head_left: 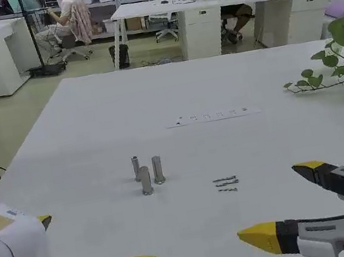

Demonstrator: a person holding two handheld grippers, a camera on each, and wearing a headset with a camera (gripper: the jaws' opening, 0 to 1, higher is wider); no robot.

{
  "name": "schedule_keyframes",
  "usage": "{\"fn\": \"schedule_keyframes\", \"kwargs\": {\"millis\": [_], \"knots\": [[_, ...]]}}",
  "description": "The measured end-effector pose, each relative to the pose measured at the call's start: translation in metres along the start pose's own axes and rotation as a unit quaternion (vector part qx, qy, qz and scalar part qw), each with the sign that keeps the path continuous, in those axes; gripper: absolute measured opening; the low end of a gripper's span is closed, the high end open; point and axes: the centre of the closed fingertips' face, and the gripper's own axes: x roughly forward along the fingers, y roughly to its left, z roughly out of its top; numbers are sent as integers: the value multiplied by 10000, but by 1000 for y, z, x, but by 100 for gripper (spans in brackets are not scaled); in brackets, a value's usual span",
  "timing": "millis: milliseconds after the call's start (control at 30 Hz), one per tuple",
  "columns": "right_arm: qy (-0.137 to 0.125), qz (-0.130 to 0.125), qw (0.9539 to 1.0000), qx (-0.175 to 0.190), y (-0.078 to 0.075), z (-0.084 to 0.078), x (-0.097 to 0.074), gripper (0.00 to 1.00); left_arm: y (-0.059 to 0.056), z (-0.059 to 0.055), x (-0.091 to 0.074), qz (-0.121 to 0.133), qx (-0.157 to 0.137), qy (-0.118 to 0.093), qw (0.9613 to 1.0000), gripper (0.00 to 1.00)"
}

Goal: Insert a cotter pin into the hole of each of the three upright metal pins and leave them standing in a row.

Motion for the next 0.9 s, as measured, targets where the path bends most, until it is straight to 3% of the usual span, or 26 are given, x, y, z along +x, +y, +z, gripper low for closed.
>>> {"fn": "schedule_keyframes", "kwargs": {"millis": [167, 900], "knots": [[26, -12, 10000, -24, 0, -1, 1, 100, -1, 0, 0, -13, -3, -18, 10000, 98], [-120, -45, 9999, 29, -3, 6, 4, 100, 0, -1, 3, -34, 72, 15, 10000, 99]]}}
